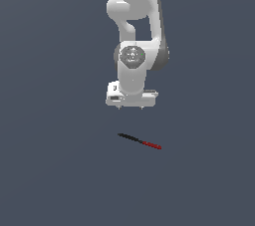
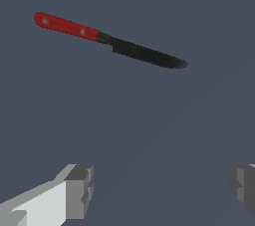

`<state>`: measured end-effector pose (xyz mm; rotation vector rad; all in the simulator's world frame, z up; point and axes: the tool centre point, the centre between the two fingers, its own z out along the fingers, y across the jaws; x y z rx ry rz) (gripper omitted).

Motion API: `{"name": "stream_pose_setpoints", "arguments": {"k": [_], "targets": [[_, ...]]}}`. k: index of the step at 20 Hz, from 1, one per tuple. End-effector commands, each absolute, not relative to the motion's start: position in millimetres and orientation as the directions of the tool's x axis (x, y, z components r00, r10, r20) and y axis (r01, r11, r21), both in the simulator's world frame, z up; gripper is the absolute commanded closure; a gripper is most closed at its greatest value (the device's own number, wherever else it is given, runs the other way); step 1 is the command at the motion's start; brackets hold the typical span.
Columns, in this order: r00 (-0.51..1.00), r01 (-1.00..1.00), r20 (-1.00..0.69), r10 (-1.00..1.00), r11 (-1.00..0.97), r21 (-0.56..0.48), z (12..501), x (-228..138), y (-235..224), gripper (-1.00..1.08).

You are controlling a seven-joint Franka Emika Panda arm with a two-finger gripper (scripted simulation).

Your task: Pick up the object and move it to a goal position.

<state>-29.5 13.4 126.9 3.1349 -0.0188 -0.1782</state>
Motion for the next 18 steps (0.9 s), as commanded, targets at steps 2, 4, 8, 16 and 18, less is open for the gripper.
{"name": "stream_pose_setpoints", "arguments": {"k": [2, 4, 8, 16, 18], "targets": [[0.993, -0.012, -0.113, -0.012, -1.000, 0.002, 127.1, -29.6, 13.3, -0.92], [0.993, -0.009, -0.117, -0.010, -1.000, 0.004, 126.6, -29.9, 14.1, -0.92], [0.992, 0.001, -0.129, -0.001, -1.000, 0.009, 125.5, -31.1, 16.6, -0.92], [0.991, 0.004, -0.133, 0.003, -1.000, 0.011, 125.1, -31.5, 17.4, -0.92], [0.991, 0.011, -0.132, 0.010, -1.000, 0.011, 124.8, -30.9, 17.6, -0.92]]}}
